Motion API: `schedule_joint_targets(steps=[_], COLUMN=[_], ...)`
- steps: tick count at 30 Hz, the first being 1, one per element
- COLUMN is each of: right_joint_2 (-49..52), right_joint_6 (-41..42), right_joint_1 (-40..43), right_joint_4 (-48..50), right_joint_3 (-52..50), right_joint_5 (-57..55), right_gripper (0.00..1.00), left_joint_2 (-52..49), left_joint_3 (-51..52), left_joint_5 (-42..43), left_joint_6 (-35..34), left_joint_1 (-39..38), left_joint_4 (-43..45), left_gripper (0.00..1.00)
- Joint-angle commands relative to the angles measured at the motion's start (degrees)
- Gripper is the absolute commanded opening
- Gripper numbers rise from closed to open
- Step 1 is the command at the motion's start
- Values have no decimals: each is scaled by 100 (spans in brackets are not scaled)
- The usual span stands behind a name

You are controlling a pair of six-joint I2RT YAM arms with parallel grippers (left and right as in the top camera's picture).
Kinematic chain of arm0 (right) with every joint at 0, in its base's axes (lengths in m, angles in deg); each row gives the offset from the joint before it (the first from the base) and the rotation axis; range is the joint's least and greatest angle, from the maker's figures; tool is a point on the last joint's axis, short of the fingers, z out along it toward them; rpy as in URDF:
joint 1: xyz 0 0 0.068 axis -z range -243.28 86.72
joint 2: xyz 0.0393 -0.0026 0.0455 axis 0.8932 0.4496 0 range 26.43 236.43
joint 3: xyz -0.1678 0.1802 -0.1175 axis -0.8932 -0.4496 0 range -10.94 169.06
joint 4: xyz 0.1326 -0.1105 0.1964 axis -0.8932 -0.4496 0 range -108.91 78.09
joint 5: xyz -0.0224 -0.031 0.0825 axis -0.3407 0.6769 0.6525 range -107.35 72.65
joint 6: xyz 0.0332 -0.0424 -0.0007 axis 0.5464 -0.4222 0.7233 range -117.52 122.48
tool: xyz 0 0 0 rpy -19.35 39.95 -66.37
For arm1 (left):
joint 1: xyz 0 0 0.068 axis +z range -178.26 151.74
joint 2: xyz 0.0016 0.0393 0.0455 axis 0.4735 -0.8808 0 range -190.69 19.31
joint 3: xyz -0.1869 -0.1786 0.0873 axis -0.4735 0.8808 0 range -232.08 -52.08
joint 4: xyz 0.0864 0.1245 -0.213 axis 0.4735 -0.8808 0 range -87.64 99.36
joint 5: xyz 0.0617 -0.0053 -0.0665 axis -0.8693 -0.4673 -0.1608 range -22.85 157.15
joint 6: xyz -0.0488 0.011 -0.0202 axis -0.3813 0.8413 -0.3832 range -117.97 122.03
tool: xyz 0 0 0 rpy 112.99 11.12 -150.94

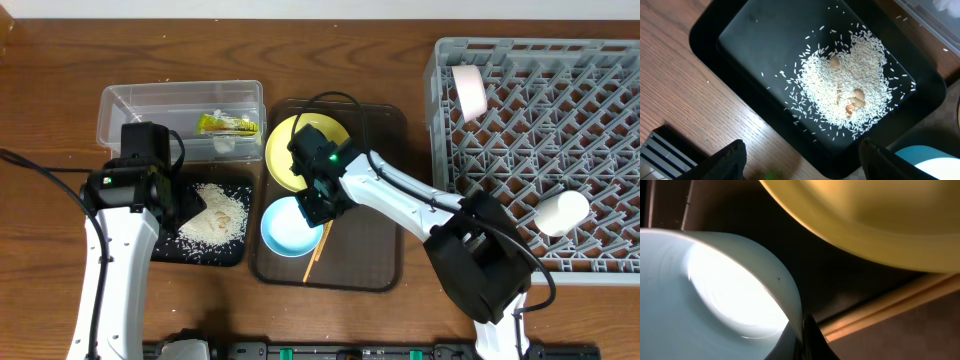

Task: Sort waste into correct bins and load items into the dishwasher rack
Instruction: 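Move the right gripper to the light-blue bowl and grasp its rim, then carry the light-blue bowl with the right gripper and set it in the rack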

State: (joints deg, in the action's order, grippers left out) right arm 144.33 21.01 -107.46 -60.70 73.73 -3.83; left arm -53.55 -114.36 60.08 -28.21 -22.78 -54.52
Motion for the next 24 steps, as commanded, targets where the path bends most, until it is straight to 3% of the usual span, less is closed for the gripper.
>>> schedule_joint_targets(steps=[1,7,13,24], right_joint_2=[-354,-1502,-2575,-2549], right_joint_6=[20,-81,-332,-1572], right_joint_1=[240,960,1862,3353], right_joint_4=[-33,-2,170,1646], right_joint_3=[28,96,96,94], right_joint_5=[-4,-601,-2798,-5775], right_gripper=[1,1,1,1], left_joint_2=[22,22,22,22], left_joint_3=[17,17,17,17], left_joint_5=[-109,-111,-109,-109], left_joint_6=[-94,-94,-94,-94], left_joint_1=[24,24,24,24], left_joint_4=[-15,-15,-13,-11], left_gripper=[75,75,75,75])
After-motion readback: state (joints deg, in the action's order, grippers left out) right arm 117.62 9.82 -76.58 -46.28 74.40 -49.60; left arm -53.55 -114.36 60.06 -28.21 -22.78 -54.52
